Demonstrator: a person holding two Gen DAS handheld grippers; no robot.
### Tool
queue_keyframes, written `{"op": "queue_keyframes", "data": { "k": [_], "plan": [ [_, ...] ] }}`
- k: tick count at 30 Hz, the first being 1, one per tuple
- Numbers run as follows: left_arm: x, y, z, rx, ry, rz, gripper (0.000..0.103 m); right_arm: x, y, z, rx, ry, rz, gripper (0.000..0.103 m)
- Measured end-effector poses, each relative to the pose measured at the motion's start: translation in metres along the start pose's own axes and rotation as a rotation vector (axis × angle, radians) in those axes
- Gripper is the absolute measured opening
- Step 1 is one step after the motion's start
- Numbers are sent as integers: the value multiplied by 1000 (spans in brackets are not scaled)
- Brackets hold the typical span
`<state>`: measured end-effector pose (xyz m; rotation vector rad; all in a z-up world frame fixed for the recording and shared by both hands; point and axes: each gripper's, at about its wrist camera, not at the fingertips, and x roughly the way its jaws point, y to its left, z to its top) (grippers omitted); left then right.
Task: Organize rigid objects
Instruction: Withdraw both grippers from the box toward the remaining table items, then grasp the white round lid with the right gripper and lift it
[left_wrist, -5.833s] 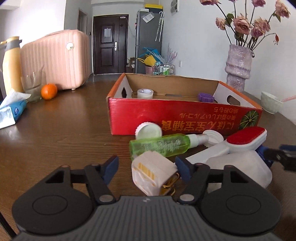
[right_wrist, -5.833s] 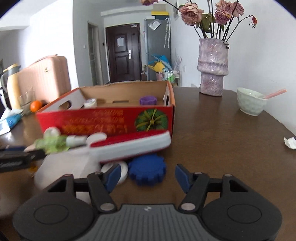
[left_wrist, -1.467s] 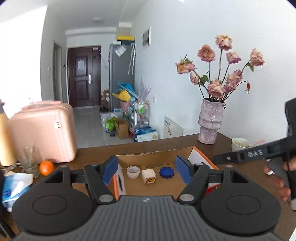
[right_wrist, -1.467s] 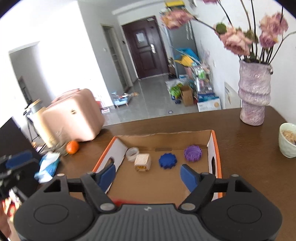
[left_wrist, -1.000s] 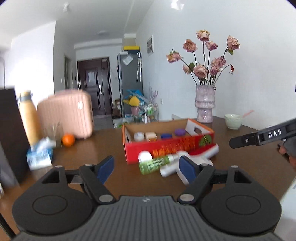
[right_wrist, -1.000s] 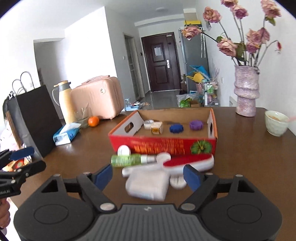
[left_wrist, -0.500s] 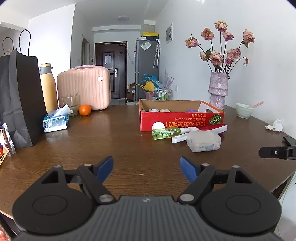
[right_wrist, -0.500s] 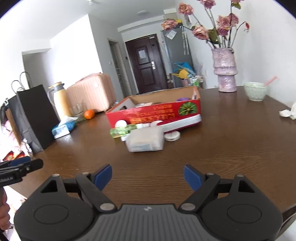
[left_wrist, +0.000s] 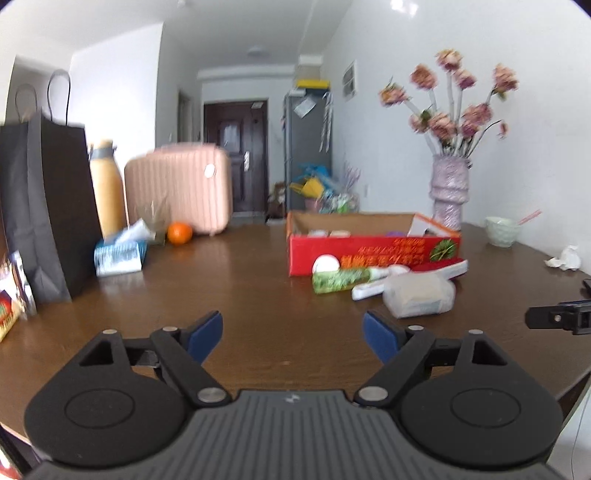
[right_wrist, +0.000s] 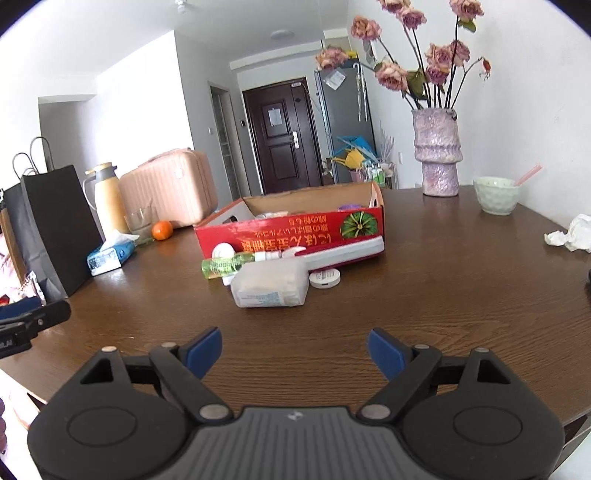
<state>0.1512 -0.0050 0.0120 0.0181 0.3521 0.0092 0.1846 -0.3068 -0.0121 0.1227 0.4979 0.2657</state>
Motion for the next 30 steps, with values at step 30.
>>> {"op": "queue_keyframes", "data": {
  "k": [30],
  "plan": [
    [189, -11, 51, -54, 221, -275, 79, 138, -30, 63, 14, 81, -93, 65]
  ]
}}
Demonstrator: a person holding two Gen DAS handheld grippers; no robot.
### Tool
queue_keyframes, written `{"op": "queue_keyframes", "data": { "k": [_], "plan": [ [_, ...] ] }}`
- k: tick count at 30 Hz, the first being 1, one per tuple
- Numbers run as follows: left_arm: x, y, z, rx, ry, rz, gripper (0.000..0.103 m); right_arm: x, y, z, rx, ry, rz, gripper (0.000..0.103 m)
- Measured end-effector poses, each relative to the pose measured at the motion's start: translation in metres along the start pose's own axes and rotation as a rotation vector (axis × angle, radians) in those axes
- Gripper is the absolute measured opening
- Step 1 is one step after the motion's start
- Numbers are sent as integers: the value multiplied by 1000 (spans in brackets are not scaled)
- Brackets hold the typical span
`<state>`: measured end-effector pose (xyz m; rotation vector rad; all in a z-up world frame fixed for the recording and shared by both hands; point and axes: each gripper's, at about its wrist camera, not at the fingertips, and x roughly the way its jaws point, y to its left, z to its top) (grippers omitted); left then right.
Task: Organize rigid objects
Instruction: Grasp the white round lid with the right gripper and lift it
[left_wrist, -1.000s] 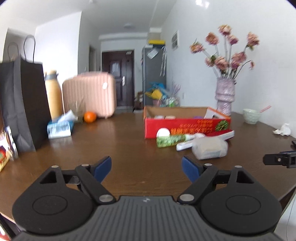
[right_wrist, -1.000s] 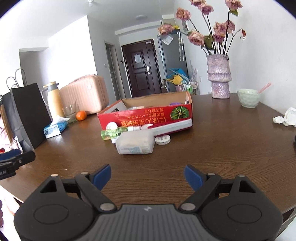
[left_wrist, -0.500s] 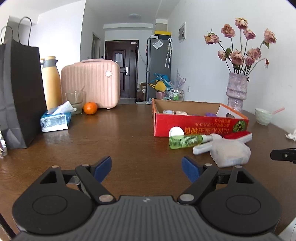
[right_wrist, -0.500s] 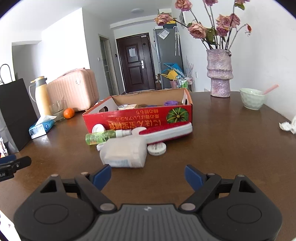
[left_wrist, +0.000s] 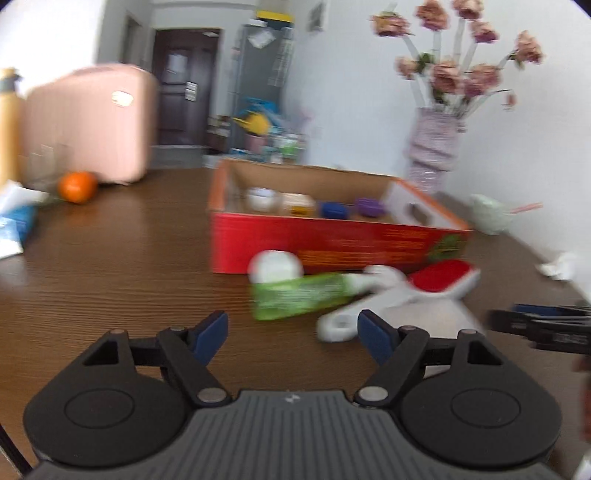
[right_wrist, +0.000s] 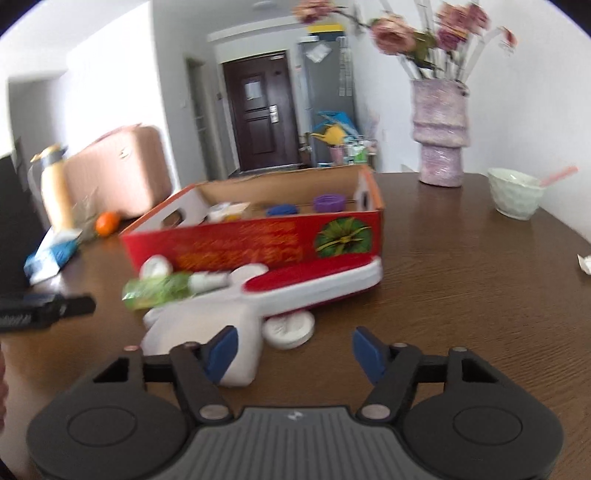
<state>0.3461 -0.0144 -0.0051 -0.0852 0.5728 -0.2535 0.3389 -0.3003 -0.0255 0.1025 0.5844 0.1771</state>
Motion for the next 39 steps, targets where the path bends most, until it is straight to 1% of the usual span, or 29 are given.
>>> {"op": "queue_keyframes", "data": {
  "k": [1, 3, 4, 5, 6, 7, 9, 11, 12, 13, 14, 15, 17, 19, 22, 24, 26, 29, 31, 33, 36, 39],
  "plan": [
    [5, -5, -1, 16, 1, -17, 79, 5, -4, 2, 3, 10, -7, 64],
    [15, -13, -4, 68, -22, 28, 79, 17, -11, 4, -5, 40, 0, 59],
    [22, -15, -6, 92, -19, 44, 78, 23, -13, 6, -10, 55, 6, 59],
    [29, -14, -7, 111, 5, 45, 75, 28, -13, 7, -22, 66, 17, 59],
    [36, -12, -7, 116, 36, 40, 67, 33, -12, 7, -41, 78, 32, 59],
    [42, -10, -6, 116, 66, 35, 62, 37, -10, 8, -63, 86, 47, 59],
    [48, -9, -6, 122, 105, 7, 61, 46, -6, 9, -106, 103, 80, 58],
    [51, -13, -4, 139, 108, -21, 61, 54, -4, 8, -133, 120, 96, 58],
    [53, -17, -3, 151, 111, -29, 62, 57, -4, 9, -140, 112, 101, 58],
    [54, -20, -3, 161, 113, -8, 63, 60, -3, 11, -141, 113, 103, 56],
    [54, -22, -3, 165, 110, 14, 63, 62, -2, 13, -141, 114, 108, 49],
    [51, -22, -4, 160, 96, 21, 64, 65, 0, 14, -145, 116, 115, 38],
    [48, -22, -7, 138, 83, 24, 67, 65, 4, 14, -172, 114, 113, 38],
    [52, -25, -10, 140, 92, 54, 66, 63, 5, 11, -176, 105, 106, 38],
    [45, -26, -16, 124, 92, 70, 64, 54, 2, 8, -162, 108, 92, 38],
    [34, -24, -21, 77, 76, 67, 64, 44, -3, 2, -154, 107, 74, 38],
    [22, -22, -27, 8, 68, 64, 63, 30, -11, -4, -132, 106, 56, 38],
    [3, -25, -34, -42, 49, 53, 64, 9, -21, -15, -81, 94, 30, 38],
    [-10, -30, -35, -39, 34, 49, 64, -7, -26, -20, -65, 79, 25, 38],
    [-24, -35, -33, -35, 2, 43, 65, -22, -26, -25, -67, 62, 21, 38],
    [-42, -42, -32, -30, -33, 13, 65, -42, -25, -29, -64, 38, 18, 38],
    [-52, -52, -35, -16, -56, -5, 65, -60, -21, -30, -55, 6, 17, 38]
  ]
}}
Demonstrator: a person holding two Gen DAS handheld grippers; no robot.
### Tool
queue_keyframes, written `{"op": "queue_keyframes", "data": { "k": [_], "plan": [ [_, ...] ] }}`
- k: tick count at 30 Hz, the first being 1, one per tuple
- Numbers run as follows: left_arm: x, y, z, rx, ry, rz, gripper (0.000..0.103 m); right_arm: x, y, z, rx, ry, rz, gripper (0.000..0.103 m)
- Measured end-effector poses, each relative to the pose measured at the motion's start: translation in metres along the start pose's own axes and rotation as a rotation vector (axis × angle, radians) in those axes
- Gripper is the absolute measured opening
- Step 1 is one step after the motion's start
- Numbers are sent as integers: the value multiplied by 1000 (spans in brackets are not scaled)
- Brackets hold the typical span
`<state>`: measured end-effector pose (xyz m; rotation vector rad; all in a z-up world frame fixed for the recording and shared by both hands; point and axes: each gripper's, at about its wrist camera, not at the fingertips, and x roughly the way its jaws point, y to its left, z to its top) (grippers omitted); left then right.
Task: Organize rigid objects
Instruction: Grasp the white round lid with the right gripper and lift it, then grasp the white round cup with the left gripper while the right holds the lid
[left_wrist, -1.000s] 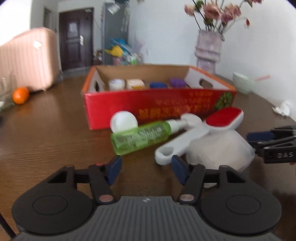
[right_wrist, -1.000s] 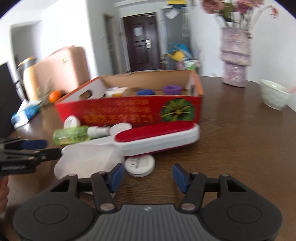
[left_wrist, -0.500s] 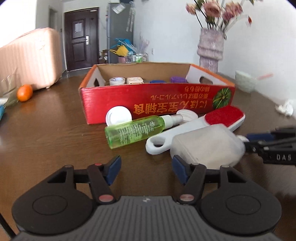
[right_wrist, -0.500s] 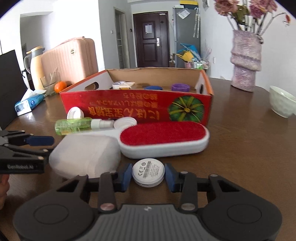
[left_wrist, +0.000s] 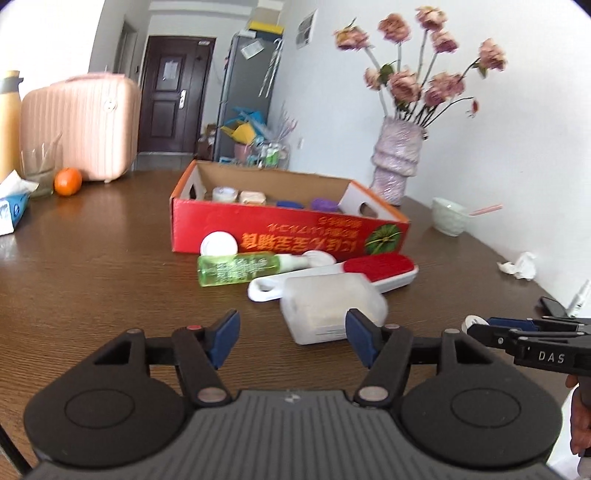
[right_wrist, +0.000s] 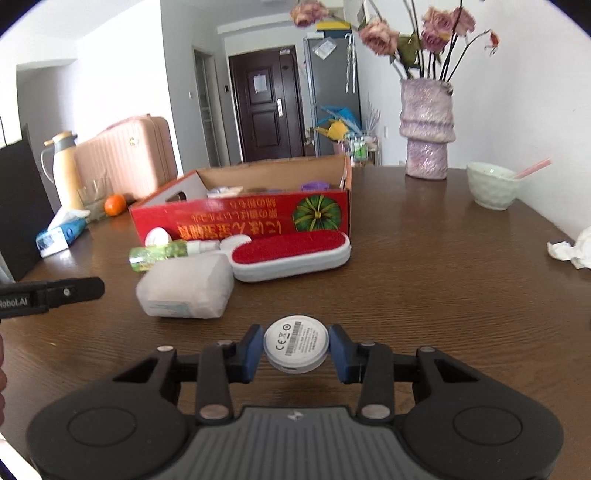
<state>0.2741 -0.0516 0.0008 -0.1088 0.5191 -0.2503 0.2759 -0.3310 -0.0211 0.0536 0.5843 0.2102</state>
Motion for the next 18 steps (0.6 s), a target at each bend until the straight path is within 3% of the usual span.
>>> {"op": "queue_keyframes", "data": {
  "k": [3, 5, 12, 18],
  "plan": [
    [-3, -3, 1, 21, -9, 6, 66, -18, 5, 0, -5, -30, 11, 38],
    [1, -1, 5, 54, -27, 48, 67, -26, 7, 0, -9, -45, 21, 38],
    [60, 39, 37, 117, 30, 175, 62, -14, 4, 7, 7, -42, 56, 38],
    [122, 63, 69, 31, 91, 123, 66, 18, 2, 17, 28, -34, 75, 38]
  ]
}}
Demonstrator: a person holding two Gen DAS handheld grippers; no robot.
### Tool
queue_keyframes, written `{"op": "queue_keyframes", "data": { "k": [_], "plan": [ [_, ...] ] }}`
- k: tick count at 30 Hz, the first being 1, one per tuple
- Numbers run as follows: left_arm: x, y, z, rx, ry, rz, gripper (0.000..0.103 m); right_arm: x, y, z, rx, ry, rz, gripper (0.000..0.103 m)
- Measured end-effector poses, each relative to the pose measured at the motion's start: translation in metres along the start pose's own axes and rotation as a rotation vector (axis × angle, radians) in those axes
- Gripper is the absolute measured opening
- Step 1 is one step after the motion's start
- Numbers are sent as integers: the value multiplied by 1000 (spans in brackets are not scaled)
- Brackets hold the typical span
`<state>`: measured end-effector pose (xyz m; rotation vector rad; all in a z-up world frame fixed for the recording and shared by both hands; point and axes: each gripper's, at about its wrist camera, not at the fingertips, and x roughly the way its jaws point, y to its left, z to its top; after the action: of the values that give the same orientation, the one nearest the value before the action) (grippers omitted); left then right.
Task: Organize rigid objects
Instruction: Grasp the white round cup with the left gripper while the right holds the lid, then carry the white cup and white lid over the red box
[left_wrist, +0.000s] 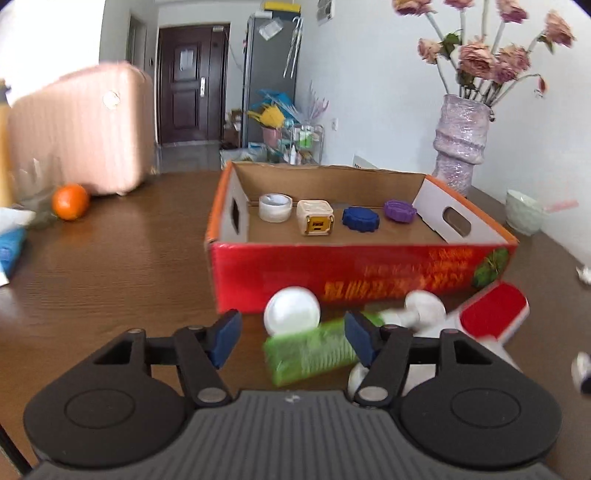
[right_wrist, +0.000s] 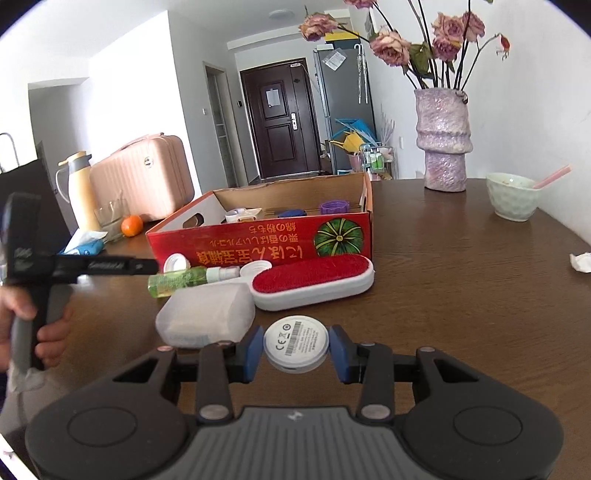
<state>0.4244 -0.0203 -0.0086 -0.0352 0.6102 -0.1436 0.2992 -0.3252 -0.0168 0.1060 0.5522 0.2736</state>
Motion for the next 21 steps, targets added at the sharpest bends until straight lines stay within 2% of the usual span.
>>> {"op": "queue_keyframes", "data": {
  "k": [2, 3, 4, 5, 9, 11, 13, 18, 21],
  "plan": [
    [20, -3, 6, -10, 28, 36, 65, 9, 0, 2, 4, 4, 12, 38],
    [27, -5, 6, -4, 35, 53, 61, 12, 1, 3, 1, 6, 18, 38],
    [33, -8, 5, 7, 39, 65, 48, 15, 2, 4, -2, 9, 24, 38],
    [36, -10, 2, 12, 46, 73, 40, 18, 2, 4, -4, 9, 30, 38],
    [28, -12, -3, 25, -3, 115, 40, 27, -2, 1, 18, 12, 45, 38],
    [9, -13, -3, 23, -54, 151, 40, 31, -1, 1, 24, 20, 45, 38],
    [-20, -10, -2, -6, -120, 152, 40, 30, 2, 1, 14, 24, 45, 38],
    [-104, -4, -6, -46, -222, 112, 41, 6, 22, 6, -23, -15, 54, 38],
    [-152, -4, -22, -52, -268, 101, 41, -13, 34, 3, -39, -39, 67, 38]
  ]
}}
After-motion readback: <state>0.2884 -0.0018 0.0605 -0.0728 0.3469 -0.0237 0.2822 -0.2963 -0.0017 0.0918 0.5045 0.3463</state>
